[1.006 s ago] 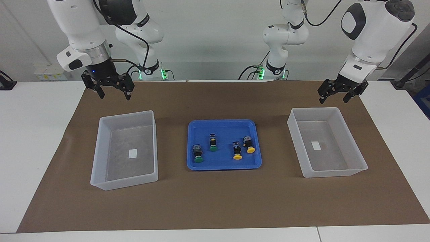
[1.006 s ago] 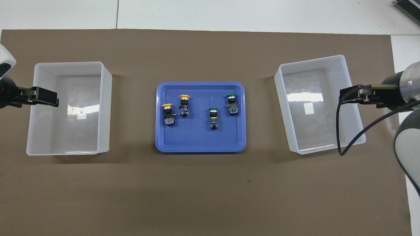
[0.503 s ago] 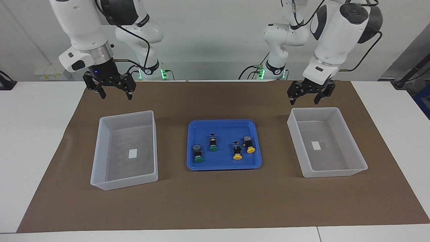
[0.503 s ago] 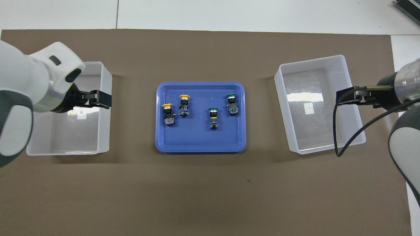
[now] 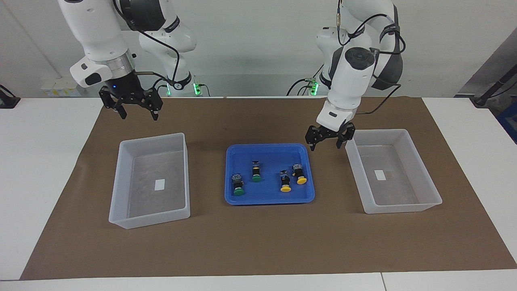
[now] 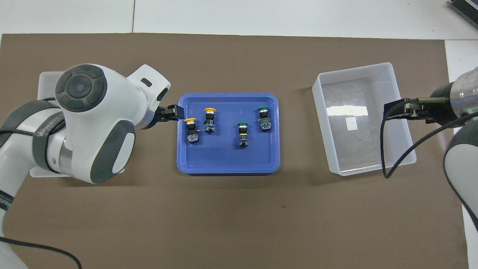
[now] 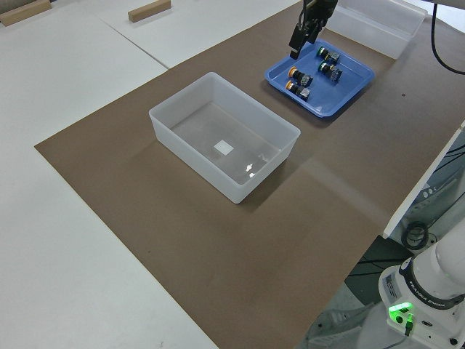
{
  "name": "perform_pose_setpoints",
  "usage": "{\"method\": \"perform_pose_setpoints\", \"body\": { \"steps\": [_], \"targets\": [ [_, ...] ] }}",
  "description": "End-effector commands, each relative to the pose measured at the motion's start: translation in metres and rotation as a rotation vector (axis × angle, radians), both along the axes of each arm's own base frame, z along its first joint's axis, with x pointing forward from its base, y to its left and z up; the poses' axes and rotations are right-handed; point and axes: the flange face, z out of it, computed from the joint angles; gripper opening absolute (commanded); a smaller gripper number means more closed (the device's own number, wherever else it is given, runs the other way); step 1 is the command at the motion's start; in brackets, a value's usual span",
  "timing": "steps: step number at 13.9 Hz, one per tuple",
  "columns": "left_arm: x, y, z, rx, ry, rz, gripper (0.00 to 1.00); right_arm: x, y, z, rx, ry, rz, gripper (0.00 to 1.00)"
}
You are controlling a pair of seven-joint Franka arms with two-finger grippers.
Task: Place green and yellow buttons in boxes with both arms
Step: 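Lower the left gripper and grasp the nearest yellow button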
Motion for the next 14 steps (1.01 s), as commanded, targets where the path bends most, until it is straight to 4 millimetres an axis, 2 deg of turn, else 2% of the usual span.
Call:
{"method": "perform_pose_setpoints", "body": {
  "steps": [1,2,7,11,14],
  "targets": [
    [-0.005,0.005,-0.017,-0.015,-0.032,0.022,1.00,-0.002,-0.005,-0.001,0.029,0.012,0.016,1.00],
    [-0.004,0.002,-0.024,-0.014,-0.030,0.024,1.00,-0.002,-0.004,-0.001,0.029,0.012,0.018,1.00],
    [-0.004,-0.037,-0.073,-0.022,-0.032,0.033,1.00,-0.002,-0.004,-0.001,0.029,0.012,0.018,1.00],
    [-0.011,-0.051,-0.122,-0.016,-0.024,0.027,1.00,-0.001,-0.007,-0.001,0.030,0.009,0.013,1.00],
    [-0.014,-0.051,-0.134,-0.018,-0.028,0.026,1.00,-0.001,-0.005,-0.001,0.030,0.009,0.016,1.00]
  ]
}}
